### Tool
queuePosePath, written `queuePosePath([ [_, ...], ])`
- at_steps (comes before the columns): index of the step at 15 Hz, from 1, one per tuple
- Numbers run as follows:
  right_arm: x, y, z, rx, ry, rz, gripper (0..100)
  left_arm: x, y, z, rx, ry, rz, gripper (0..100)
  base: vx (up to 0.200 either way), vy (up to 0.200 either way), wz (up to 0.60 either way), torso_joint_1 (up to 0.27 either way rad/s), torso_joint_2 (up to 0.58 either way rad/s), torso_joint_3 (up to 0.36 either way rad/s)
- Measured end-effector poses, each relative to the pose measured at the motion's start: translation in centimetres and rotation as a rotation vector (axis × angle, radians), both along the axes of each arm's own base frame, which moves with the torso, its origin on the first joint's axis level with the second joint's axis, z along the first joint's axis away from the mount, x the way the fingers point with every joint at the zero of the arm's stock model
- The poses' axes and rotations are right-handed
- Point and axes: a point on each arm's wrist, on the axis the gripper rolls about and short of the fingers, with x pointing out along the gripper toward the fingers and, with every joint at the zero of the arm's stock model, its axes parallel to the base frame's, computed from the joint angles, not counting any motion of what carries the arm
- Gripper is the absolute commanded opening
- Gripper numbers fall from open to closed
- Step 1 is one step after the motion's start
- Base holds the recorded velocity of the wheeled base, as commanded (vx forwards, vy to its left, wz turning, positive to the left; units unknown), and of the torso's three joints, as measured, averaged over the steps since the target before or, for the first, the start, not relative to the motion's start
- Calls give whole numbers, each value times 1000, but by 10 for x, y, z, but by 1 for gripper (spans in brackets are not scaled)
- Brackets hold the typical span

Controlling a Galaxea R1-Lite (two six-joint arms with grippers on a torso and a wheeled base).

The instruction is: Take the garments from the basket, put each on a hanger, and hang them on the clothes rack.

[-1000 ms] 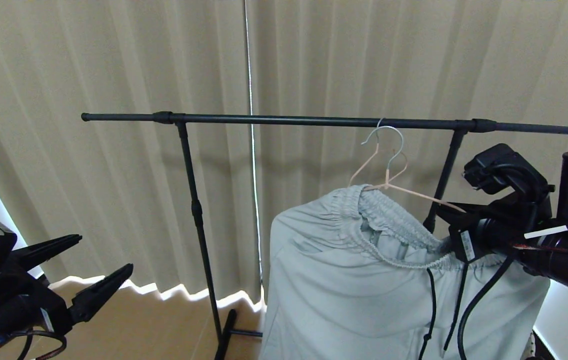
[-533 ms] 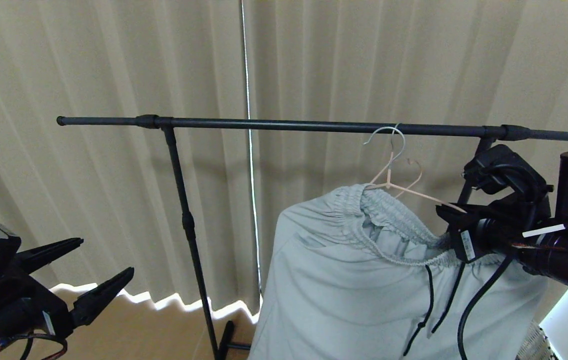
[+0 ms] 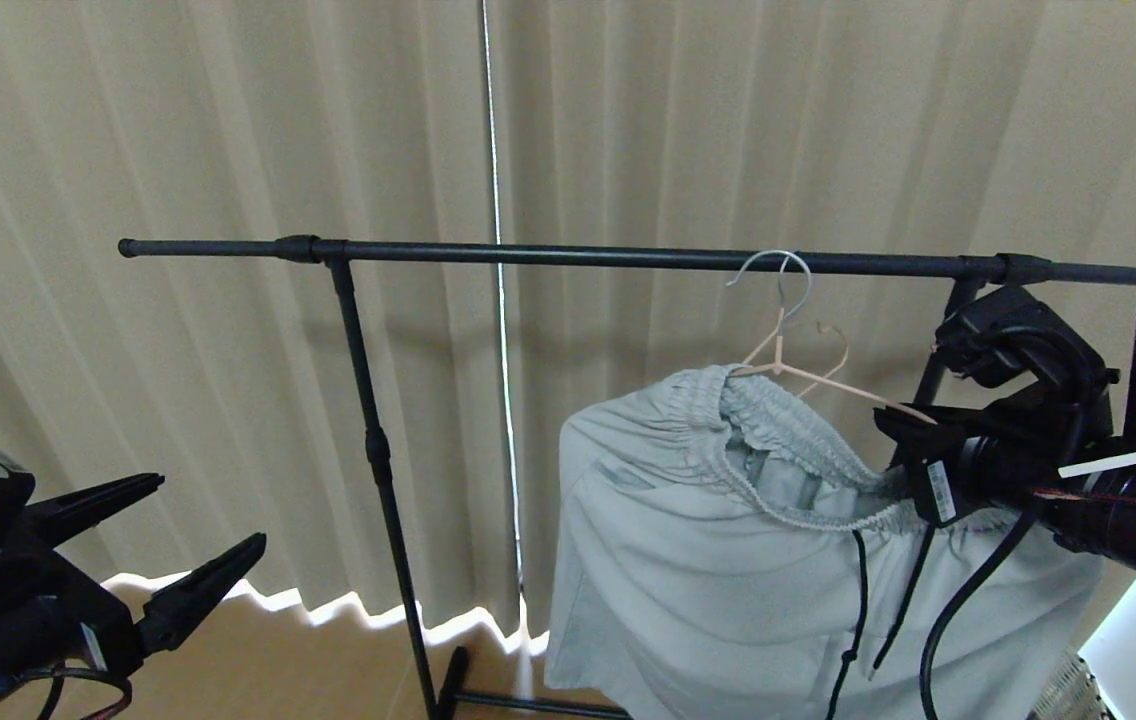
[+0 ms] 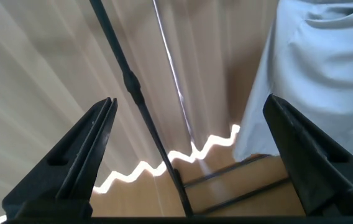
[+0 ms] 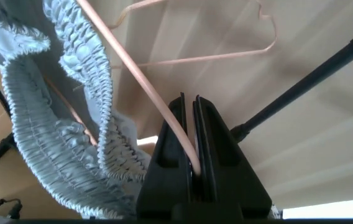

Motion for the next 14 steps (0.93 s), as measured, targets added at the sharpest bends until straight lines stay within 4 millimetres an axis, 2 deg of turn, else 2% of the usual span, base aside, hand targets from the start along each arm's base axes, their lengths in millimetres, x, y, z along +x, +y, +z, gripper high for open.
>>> queuePosePath([
  [2, 0, 0, 1, 0, 0, 1, 0, 0, 0, 0, 0, -2, 0, 100, 0, 200, 0, 15, 5, -2],
  [13, 4, 0, 7, -2, -28, -45, 0, -6, 0, 0, 0, -11, 1, 100, 0, 0, 0, 0, 0, 0],
  [14, 5, 0, 8, -6, -35, -61, 0, -6, 0, 0, -1, -11, 2, 100, 200, 0, 0, 2, 2, 7],
])
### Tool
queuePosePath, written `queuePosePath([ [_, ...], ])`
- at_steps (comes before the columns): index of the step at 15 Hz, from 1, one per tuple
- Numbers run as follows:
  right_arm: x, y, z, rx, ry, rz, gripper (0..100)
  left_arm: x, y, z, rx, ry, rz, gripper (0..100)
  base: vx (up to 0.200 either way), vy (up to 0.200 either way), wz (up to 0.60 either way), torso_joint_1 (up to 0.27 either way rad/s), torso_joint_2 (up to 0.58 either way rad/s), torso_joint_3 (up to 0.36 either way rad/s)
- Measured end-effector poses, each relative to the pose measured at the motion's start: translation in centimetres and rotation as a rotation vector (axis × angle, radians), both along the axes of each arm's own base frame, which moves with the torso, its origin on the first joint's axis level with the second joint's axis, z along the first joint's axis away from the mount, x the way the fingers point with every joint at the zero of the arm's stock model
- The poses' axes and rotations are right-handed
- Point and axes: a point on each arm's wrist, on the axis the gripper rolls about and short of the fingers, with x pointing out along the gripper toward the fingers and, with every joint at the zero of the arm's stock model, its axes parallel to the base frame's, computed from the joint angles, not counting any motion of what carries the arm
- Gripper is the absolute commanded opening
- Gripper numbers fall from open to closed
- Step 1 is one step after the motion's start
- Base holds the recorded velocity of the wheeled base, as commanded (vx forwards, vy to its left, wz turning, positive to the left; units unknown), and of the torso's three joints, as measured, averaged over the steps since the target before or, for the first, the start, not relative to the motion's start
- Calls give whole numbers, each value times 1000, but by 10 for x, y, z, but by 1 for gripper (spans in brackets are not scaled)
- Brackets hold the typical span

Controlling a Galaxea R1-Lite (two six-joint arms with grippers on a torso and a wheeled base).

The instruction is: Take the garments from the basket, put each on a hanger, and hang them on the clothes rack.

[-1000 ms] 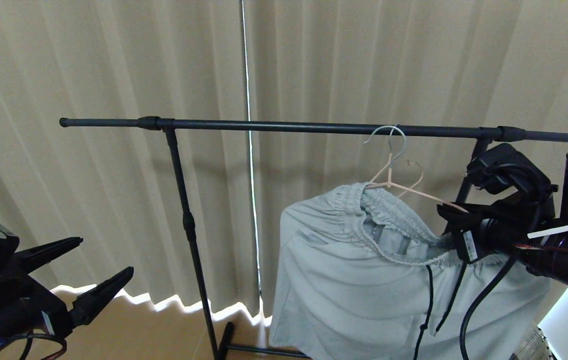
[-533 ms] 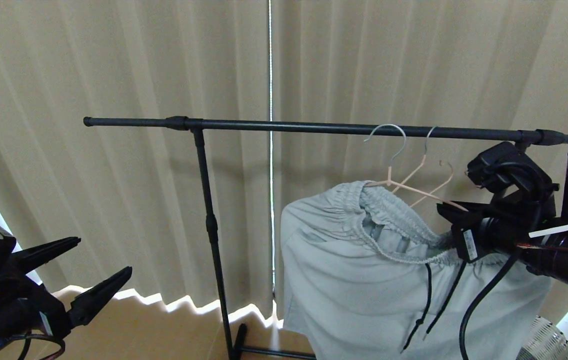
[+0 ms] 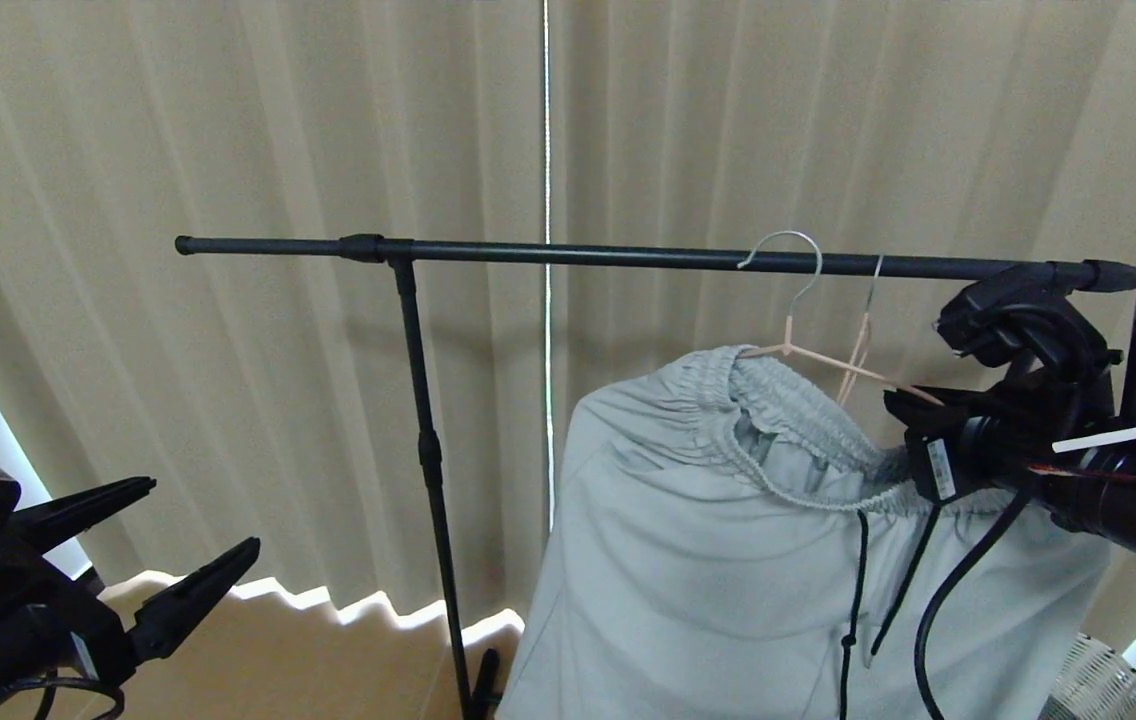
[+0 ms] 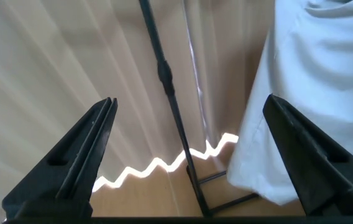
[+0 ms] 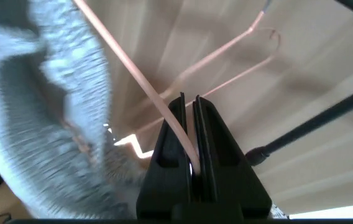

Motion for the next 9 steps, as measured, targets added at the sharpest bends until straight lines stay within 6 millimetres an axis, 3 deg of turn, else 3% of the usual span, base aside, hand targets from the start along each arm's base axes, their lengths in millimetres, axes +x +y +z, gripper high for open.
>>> queuePosePath([
  [6, 8, 0, 1, -7, -4, -37, 0, -1, 0, 0, 2, -4, -1, 100, 200, 0, 0, 6, 0, 4],
  [9, 19, -1, 4, -18, -15, -96, 0, -3, 0, -1, 3, -5, -3, 100, 0, 0, 0, 0, 0, 0],
])
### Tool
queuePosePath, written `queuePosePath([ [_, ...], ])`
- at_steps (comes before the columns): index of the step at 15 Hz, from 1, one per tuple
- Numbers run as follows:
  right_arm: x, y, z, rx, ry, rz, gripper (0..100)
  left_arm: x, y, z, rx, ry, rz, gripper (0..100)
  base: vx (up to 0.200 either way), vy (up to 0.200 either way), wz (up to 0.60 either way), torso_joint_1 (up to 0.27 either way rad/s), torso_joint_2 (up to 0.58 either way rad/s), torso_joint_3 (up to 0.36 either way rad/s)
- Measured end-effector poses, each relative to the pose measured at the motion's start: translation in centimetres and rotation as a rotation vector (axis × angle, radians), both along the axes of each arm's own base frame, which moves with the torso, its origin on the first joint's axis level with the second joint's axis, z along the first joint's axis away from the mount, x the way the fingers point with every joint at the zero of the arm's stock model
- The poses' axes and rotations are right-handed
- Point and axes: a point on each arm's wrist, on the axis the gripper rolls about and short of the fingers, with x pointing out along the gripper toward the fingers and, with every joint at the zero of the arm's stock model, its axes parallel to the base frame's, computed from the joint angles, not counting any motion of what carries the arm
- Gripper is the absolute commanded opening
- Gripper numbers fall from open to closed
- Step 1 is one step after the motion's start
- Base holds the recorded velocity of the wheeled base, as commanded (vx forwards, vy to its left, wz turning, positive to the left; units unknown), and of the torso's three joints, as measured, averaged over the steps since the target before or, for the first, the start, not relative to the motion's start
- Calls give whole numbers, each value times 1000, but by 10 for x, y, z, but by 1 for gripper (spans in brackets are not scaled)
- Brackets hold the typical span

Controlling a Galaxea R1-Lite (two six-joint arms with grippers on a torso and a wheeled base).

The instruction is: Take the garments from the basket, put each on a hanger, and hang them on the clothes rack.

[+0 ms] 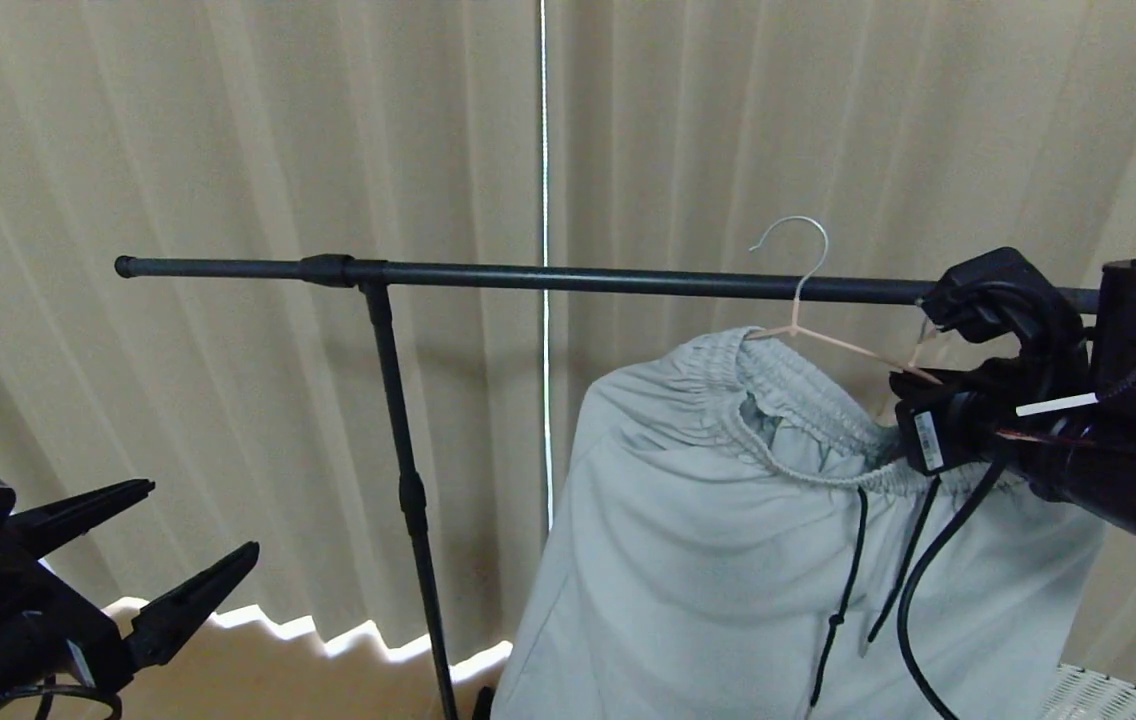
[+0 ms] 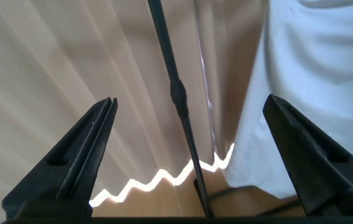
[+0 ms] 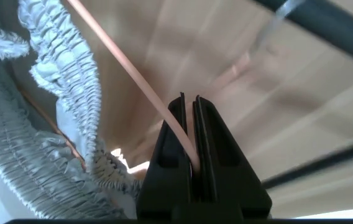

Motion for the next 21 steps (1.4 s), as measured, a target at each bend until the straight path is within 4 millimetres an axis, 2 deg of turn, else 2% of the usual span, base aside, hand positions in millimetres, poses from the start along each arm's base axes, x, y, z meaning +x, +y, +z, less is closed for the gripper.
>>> queuePosePath([
  [5, 25, 4, 2, -35, -13, -119, 0, -2, 0, -1, 0, -1, -1, 100, 0, 0, 0, 0, 0, 0],
  [11, 51, 14, -11, -89, 40, -163, 0, -4, 0, 1, -1, -14, -1, 100, 0, 0, 0, 0, 0, 0],
  [21, 49, 37, -23, -137, 89, -83, 0, -5, 0, 2, 0, -20, -1, 100, 0, 0, 0, 0, 0, 0],
])
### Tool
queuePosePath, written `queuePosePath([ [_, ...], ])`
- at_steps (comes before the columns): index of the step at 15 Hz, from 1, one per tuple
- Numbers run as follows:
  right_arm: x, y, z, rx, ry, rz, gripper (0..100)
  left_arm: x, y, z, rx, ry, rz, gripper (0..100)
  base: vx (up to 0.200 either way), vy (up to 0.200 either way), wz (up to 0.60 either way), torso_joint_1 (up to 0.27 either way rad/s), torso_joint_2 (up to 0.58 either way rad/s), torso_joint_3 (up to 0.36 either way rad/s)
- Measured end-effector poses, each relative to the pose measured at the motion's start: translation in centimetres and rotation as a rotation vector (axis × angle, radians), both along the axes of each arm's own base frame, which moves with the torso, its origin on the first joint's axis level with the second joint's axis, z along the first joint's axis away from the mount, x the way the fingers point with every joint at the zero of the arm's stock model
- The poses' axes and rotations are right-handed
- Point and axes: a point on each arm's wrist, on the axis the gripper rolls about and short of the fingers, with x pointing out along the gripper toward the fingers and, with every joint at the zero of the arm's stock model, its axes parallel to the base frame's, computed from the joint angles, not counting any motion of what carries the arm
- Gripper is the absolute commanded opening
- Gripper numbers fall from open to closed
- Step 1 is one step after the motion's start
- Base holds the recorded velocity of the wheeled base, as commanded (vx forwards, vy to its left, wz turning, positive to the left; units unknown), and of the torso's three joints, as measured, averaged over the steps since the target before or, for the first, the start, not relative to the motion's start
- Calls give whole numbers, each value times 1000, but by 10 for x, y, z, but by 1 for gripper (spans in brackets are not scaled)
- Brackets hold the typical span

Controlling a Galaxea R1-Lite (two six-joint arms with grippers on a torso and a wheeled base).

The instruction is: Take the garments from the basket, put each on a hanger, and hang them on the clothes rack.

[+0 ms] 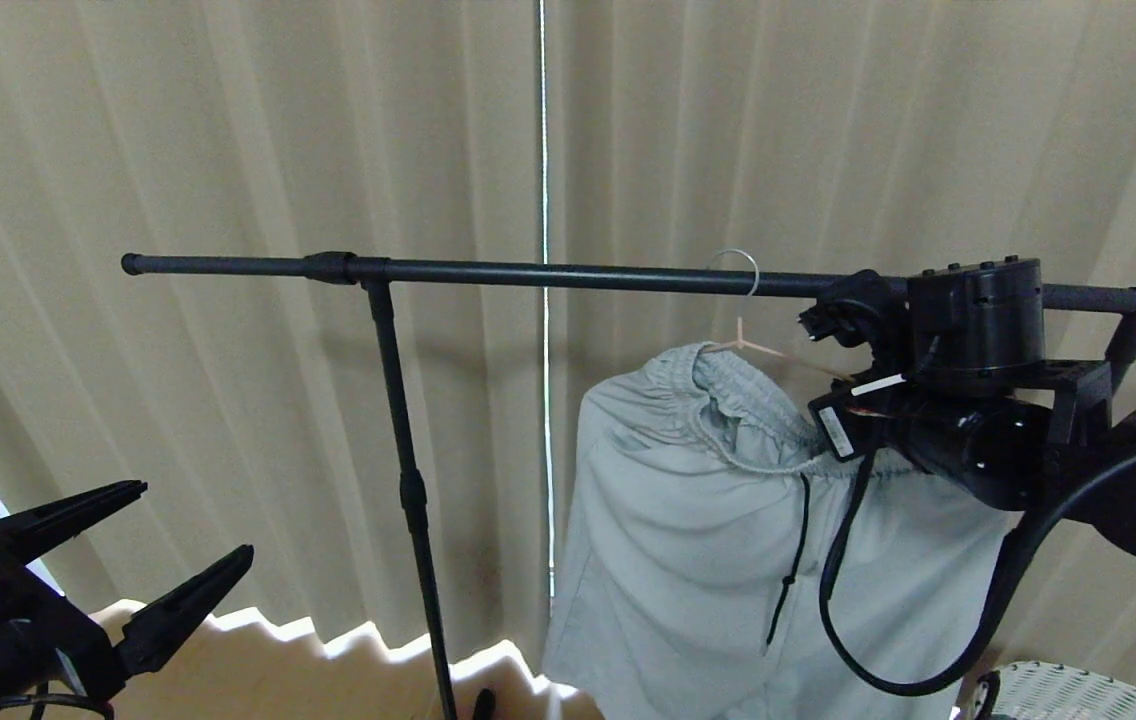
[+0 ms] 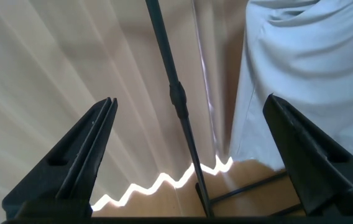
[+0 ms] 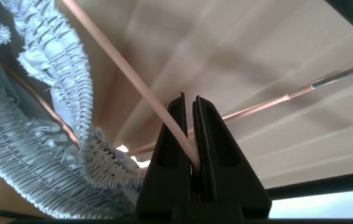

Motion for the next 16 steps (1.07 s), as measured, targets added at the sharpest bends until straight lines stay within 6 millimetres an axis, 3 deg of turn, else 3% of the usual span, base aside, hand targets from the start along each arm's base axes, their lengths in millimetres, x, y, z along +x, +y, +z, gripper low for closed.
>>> queuePosePath([
  [4, -5, 11, -1, -12, 3, 44, 0, 0, 0, 0, 0, 0, 0, 100, 0, 0, 0, 0, 0, 0],
  [5, -6, 12, -1, -13, 6, 49, 100, 0, 0, 0, 0, 0, 0, 100, 0, 0, 0, 0, 0, 0],
  [16, -19, 18, 4, 162, -16, 151, 100, 0, 0, 0, 0, 3, 2, 100, 0, 0, 0, 0, 0, 0],
])
